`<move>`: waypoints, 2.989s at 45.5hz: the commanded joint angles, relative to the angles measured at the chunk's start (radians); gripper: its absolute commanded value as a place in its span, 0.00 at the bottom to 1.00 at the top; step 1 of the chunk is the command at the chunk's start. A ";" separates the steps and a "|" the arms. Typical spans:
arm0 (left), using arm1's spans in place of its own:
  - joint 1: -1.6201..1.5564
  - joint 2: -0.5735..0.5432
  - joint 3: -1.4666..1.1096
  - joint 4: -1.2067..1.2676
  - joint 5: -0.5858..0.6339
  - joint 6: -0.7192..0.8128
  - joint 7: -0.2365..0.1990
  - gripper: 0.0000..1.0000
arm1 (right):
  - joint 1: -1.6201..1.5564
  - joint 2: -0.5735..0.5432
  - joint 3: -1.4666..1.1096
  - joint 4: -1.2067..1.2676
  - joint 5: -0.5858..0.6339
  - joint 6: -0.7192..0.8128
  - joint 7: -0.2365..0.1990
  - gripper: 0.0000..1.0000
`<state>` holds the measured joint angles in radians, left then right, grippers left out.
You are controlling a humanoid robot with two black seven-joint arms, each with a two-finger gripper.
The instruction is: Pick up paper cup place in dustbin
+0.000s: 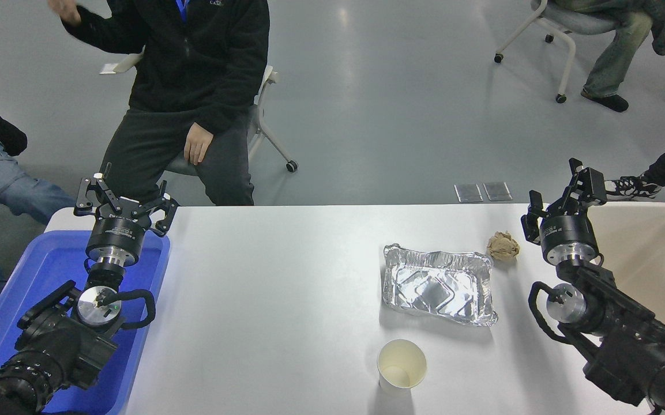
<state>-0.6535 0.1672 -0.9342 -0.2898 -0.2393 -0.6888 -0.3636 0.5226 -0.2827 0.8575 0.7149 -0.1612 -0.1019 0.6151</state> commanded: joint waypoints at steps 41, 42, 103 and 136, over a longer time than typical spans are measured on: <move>0.000 0.000 0.000 0.000 0.000 0.002 0.000 0.99 | 0.007 -0.026 0.000 -0.029 0.000 0.005 0.000 1.00; 0.000 0.000 0.000 0.000 0.000 0.002 0.000 0.99 | 0.007 -0.029 0.000 -0.028 0.000 0.005 0.000 1.00; 0.000 0.000 -0.002 0.000 0.000 0.000 0.000 0.99 | 0.474 -0.403 -1.147 0.169 0.054 0.021 -0.009 1.00; 0.000 0.000 0.000 0.000 0.000 -0.002 0.000 0.99 | 1.030 -0.532 -1.752 0.265 -0.011 0.502 -0.129 1.00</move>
<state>-0.6535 0.1672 -0.9345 -0.2898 -0.2395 -0.6900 -0.3636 1.3105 -0.7822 -0.6288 0.9426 -0.1599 0.2254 0.5120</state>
